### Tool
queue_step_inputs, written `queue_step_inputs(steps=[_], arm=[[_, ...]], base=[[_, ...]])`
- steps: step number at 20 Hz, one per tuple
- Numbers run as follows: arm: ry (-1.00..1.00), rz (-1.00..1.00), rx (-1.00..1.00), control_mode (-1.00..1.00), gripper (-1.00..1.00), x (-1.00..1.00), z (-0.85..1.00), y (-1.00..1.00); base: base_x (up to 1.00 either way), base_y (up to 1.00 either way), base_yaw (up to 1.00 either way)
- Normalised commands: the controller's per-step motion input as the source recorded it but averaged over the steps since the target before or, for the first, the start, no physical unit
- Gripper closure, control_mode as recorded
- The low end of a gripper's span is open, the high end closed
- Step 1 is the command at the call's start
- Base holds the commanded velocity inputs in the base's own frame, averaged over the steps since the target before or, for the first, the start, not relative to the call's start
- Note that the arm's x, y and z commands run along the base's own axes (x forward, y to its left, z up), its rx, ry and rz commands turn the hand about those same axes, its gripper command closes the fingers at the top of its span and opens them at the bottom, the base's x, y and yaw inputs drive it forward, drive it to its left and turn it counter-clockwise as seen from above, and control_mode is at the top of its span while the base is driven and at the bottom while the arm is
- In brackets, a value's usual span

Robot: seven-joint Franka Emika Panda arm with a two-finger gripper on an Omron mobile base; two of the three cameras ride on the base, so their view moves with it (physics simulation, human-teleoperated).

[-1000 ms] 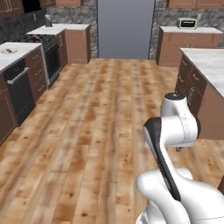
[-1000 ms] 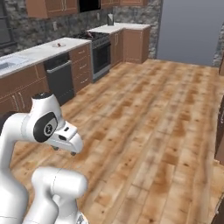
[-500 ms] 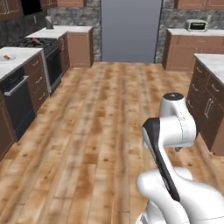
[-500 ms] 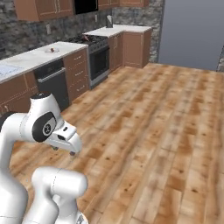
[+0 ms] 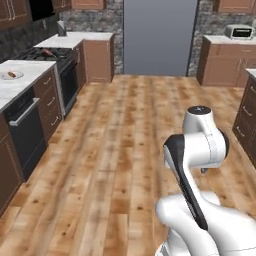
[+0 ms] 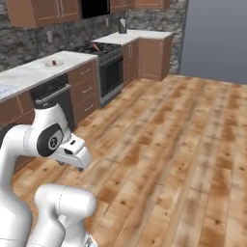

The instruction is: Place the cold items (broccoli and lemon) from the fridge in one tupperware on the dining counter. Place the warm items (kebab skewer and hot dog) in the stove area in another tupperware.

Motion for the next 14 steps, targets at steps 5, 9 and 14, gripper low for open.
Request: queue_step_inputs(steps=[5,9,14], arm=[[0.0,0.0,0.0,1.0,-1.0,0.0,0.0,0.0],[0.0,0.0,0.0,1.0,-1.0,0.0,0.0,0.0],[0.0,0.0,0.0,1.0,-1.0,0.0,0.0,0.0]], base=[[1.0,0.13,0.11],[1.0,0.14,0.29],[1.0,0.06,0.27]])
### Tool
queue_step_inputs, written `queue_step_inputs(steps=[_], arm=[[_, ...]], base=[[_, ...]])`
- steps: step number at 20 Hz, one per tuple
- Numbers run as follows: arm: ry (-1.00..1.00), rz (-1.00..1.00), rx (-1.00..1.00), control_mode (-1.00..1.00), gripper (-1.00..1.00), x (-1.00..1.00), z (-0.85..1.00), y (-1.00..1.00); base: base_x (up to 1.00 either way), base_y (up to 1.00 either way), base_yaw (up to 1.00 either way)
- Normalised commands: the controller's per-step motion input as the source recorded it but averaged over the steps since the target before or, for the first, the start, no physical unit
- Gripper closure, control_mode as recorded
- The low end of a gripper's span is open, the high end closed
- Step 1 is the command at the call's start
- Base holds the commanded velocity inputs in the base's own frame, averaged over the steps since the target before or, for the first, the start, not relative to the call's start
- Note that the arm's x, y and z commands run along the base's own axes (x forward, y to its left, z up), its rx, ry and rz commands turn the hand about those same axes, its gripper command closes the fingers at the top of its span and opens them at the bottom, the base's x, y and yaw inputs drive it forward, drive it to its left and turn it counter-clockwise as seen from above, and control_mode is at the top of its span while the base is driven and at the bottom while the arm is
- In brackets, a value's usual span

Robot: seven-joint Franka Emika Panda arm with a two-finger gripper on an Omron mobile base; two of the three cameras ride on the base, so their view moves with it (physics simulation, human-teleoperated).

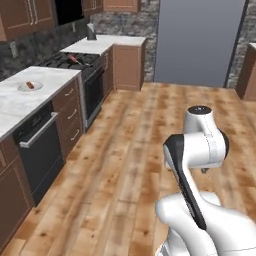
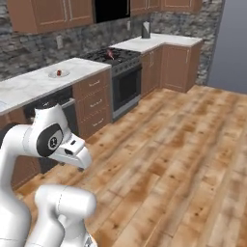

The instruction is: Place the cold items (broccoli and lemon) from the fridge in one tupperware on the dining counter. Place the warm items (kebab skewer and hot dog) in the stove area in another tupperware.

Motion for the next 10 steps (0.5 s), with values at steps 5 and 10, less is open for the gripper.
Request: queue_step_inputs(steps=[5,10], arm=[[0.0,0.0,0.0,1.0,-1.0,0.0,0.0,0.0],[0.0,0.0,0.0,1.0,-1.0,0.0,0.0,0.0]], base=[[1.0,0.01,0.25],[1.0,0.0,0.32]])
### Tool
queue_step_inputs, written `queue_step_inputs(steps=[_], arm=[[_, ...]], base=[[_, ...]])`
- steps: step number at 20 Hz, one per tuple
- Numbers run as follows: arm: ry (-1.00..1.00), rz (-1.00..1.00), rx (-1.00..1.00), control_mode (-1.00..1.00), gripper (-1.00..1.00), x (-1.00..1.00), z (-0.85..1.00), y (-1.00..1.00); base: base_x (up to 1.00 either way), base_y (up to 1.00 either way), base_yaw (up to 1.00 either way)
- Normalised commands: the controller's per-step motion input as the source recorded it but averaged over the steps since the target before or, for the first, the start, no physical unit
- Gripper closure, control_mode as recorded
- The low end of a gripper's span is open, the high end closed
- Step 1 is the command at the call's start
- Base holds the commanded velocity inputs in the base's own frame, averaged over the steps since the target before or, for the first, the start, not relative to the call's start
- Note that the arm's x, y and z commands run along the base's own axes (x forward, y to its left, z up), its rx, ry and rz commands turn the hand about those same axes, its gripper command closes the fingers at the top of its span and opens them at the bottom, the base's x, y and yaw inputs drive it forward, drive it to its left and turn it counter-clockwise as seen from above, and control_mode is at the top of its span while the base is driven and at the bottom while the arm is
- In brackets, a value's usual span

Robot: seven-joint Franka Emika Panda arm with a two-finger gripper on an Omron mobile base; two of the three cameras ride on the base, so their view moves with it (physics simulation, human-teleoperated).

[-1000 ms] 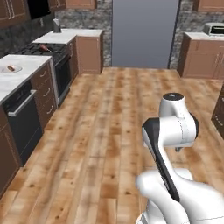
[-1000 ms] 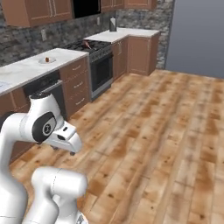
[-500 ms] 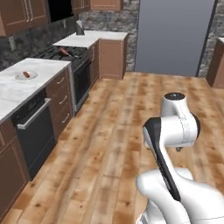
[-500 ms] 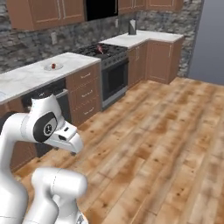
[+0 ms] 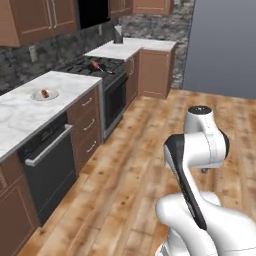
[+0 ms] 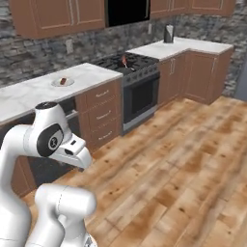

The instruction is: Place the cold items (broccoli and lemon) from the fridge in one tupperware on the dining counter. Place the warm items (kebab skewer and hot dog) in the stove area in another tupperware.

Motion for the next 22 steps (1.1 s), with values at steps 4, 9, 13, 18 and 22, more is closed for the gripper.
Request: queue_step_inputs(steps=[4,9,13,18,22], arm=[[0.0,0.0,0.0,1.0,-1.0,0.0,0.0,0.0],[0.0,0.0,0.0,1.0,-1.0,0.0,0.0,0.0],[0.0,0.0,0.0,1.0,-1.0,0.0,0.0,0.0],[0.0,0.0,0.0,1.0,-1.0,0.0,0.0,0.0],[0.0,0.0,0.0,1.0,-1.0,0.0,0.0,0.0]], base=[[1.0,0.0,0.53],[1.0,-0.12,0.72],[0.87,-0.21,0.78],[0.29,-0.66,0.56],[0.12,-0.81,0.55]])
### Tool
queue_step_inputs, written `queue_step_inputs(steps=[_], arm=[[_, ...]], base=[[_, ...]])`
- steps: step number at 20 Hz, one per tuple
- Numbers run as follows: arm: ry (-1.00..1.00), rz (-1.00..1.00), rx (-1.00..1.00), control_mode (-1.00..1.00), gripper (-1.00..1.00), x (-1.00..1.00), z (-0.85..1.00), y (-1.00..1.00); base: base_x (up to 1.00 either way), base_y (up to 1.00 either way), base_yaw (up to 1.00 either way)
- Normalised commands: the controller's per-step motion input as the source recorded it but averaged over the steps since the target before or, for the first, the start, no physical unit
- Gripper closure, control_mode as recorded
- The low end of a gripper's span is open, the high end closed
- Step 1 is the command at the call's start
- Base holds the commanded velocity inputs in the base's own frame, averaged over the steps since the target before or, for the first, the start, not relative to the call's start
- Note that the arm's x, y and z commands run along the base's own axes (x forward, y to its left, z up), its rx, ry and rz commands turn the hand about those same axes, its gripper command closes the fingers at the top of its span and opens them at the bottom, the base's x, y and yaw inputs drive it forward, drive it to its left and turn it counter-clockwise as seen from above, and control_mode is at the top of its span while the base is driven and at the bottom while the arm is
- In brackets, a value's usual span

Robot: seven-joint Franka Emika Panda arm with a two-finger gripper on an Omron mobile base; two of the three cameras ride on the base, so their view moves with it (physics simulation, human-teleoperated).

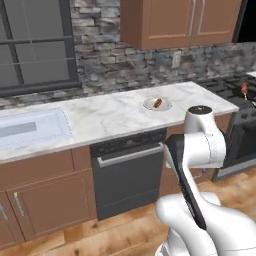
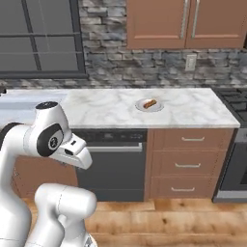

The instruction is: Place the cold items (broccoli and lemon) from the fridge in one tupperware on the dining counter. Place the warm items (kebab skewer and hot dog) in the stove area in another tupperware.

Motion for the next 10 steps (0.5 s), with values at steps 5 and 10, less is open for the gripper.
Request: queue_step_inputs(steps=[5,10], arm=[[0.0,0.0,0.0,1.0,-1.0,0.0,0.0,0.0],[0.0,0.0,0.0,1.0,-1.0,0.0,0.0,0.0]], base=[[0.1,-0.97,0.51],[0.0,-1.0,0.39]])
